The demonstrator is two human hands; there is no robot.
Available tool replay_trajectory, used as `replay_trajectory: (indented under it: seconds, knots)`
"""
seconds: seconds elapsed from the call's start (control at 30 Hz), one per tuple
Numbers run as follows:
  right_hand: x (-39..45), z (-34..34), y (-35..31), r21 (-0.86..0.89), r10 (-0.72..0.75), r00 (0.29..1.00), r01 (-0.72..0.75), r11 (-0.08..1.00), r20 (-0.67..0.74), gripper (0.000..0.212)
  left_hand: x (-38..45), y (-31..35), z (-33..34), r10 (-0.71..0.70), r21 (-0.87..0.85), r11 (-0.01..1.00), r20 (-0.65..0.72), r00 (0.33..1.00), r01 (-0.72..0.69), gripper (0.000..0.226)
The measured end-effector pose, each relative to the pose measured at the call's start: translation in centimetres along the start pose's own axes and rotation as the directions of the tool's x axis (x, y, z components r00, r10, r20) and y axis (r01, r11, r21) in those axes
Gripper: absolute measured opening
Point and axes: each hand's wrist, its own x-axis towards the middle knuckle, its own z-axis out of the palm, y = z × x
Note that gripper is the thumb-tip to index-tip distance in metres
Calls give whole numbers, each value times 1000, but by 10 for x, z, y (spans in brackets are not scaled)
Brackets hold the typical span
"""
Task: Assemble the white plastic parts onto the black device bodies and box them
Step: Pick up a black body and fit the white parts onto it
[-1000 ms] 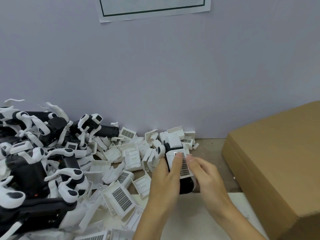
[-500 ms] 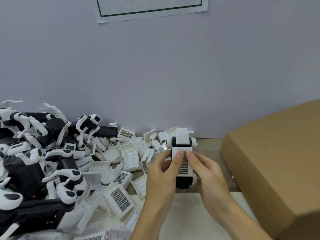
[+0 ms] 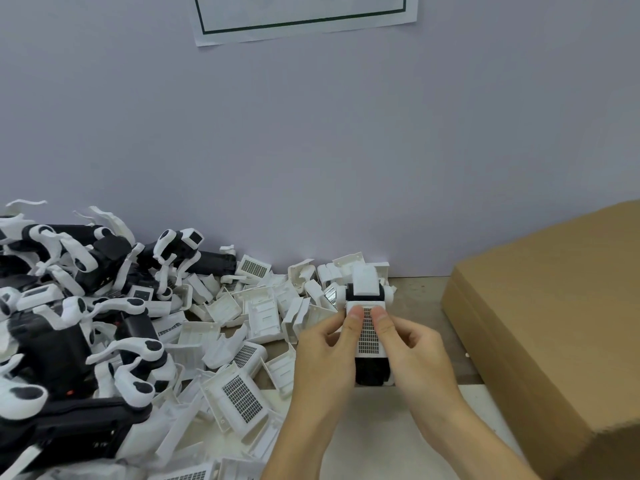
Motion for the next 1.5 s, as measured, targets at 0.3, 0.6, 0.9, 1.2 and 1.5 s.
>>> replay_trajectory:
  seconds: [0.3,0.6,0.9,1.2,1.5]
  knots:
    - [0,-3,0,-133,-9,1000,11,991,21,30,0,0,-2,-32,73,997,-7,999,33,21]
    - [-1,-3,-3,-29,19,995,-16,999,94,24,0,0,1,-101,-100,990,-1,995,100,24]
    - [-2,0,-3,-175,-77,996,85,981,50,19,1,-1,-2,-33,-13,999,-71,997,32,11]
    - [-2,-1,11,-568,-227,970,232,789,81,51,7,2,4,-233,-305,930,-52,971,207,45]
    - [8,-15,-6,167,187,967,-159,973,-170,27,11,-1,-12,114,-12,991,-459,881,-135,11]
